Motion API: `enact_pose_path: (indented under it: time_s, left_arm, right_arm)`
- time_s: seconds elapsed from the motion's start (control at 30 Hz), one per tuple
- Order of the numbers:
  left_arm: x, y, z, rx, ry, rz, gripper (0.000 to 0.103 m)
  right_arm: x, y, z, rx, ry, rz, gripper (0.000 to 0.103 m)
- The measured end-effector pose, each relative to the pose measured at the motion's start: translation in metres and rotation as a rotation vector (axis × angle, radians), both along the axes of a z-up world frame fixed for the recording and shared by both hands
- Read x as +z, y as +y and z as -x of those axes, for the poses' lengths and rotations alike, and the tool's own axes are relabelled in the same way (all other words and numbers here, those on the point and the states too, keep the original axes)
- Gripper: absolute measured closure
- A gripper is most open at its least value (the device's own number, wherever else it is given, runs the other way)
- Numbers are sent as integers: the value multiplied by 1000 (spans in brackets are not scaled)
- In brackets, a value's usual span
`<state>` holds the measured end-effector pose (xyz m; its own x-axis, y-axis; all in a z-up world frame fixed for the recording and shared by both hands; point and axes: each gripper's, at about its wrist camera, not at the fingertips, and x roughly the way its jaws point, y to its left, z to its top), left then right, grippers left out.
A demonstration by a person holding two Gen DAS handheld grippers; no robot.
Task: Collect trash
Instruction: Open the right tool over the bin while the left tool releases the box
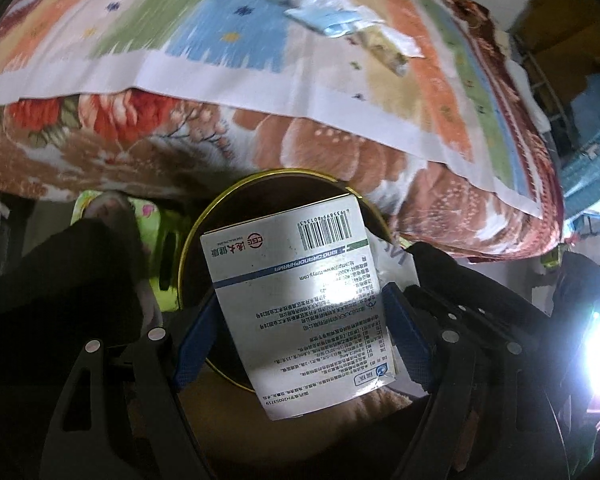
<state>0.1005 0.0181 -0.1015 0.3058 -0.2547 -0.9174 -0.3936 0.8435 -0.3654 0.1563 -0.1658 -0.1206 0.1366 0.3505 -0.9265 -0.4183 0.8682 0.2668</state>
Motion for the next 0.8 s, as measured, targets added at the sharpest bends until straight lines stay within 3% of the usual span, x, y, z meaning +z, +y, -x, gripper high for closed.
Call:
enact_pose_path:
  time_s: [0.17, 0.23, 0.3, 0.37, 0.43, 0.57, 0.8]
  left_arm:
    - [-8, 3, -7, 20, 25, -14, 25]
    - [-10, 6, -10, 34, 27, -6, 25]
    - [-12, 6, -13, 34, 17, 28, 24]
    - [-12, 4, -14, 27, 1, 35, 15]
    - [-7, 3, -15, 26, -16, 0, 13]
    - [0, 11, -12, 56, -31, 18, 13]
    - [24, 19, -24, 42, -68, -99, 12]
  right_arm:
    - [-12, 1, -6, -21, 33, 13, 100]
    - [-14, 0, -10, -35, 32, 20, 94]
    - [-16, 0, -11, -42, 35, 22, 79]
    - [-17, -1, -13, -49, 39, 24, 69]
    - [-15, -4, -14, -63, 40, 17, 68]
    - [-7, -11, -16, -89, 20, 0, 61]
    - [16, -7, -17, -56, -56, -14, 54]
